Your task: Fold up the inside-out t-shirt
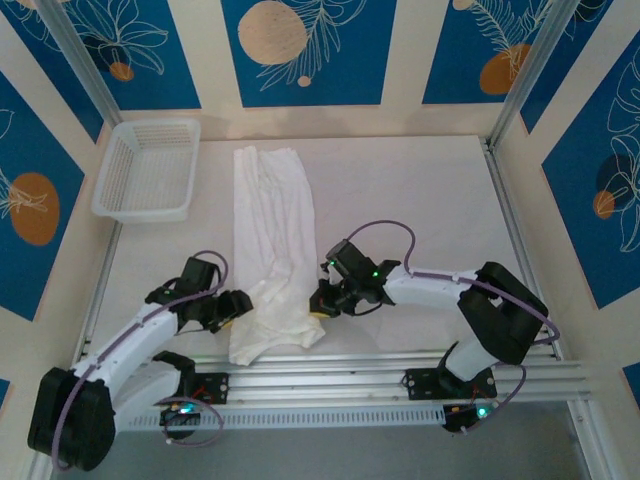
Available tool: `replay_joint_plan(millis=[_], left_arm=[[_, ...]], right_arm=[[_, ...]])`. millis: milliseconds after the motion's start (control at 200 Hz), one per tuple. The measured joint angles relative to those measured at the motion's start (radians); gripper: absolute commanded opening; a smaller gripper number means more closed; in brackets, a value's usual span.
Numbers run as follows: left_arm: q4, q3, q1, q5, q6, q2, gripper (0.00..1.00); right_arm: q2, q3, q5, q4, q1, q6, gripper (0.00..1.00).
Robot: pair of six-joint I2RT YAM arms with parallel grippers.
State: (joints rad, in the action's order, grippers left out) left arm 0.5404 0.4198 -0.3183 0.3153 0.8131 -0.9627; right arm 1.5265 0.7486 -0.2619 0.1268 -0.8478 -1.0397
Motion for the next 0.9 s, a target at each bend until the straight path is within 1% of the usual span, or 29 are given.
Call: replay_joint_plan(millis=[25,85,185,225,290,315,470,535,600,670,810,900], left_arm=[[-0.011,-0.004,0.000,0.000,0.001,-0.007,0.59],[-0.033,-0.015,0.000,0.001,0.013,-0.020,0.52],[-0.072,-0.035,0.000,0.008,0.033,-0.031,0.36],[-0.092,-0.044,0.000,0.014,0.041,-0.034,0.26],[-0.124,-0.058,0.000,0.027,0.058,-0.039,0.06],[-0.135,-0.061,0.000,0.031,0.068,-0.040,0.00],[-0.159,-0.069,0.000,0.061,0.088,-0.027,0.00],[-0.158,-0.076,-0.002,0.077,0.100,0.009,0.00],[-0.163,-0.096,-0.016,0.088,0.141,0.067,0.00],[-0.180,-0.140,-0.058,0.098,0.211,0.143,0.00],[-0.146,-0.180,-0.200,0.076,0.344,0.296,0.00],[-0.120,-0.174,-0.242,0.050,0.401,0.375,0.00]], right_arm=[[0.000,0.000,0.000,0.000,0.002,0.000,0.00],[0.000,-0.003,0.000,0.000,0.003,0.000,0.00],[0.000,-0.005,0.003,0.003,0.004,0.000,0.00],[0.000,-0.006,0.004,0.003,0.004,0.000,0.00],[0.000,-0.008,0.005,0.003,0.004,-0.001,0.00],[0.000,-0.010,0.007,0.003,0.004,-0.001,0.00],[-0.040,-0.050,0.034,0.015,0.011,-0.012,0.00],[-0.103,-0.090,0.049,0.025,0.016,-0.015,0.00],[-0.190,-0.137,0.062,0.043,0.017,-0.013,0.00],[-0.292,-0.187,0.071,0.070,0.011,-0.007,0.00],[-0.491,-0.253,0.074,0.179,-0.004,-0.008,0.00],[-0.586,-0.247,0.083,0.248,-0.006,-0.007,0.00]])
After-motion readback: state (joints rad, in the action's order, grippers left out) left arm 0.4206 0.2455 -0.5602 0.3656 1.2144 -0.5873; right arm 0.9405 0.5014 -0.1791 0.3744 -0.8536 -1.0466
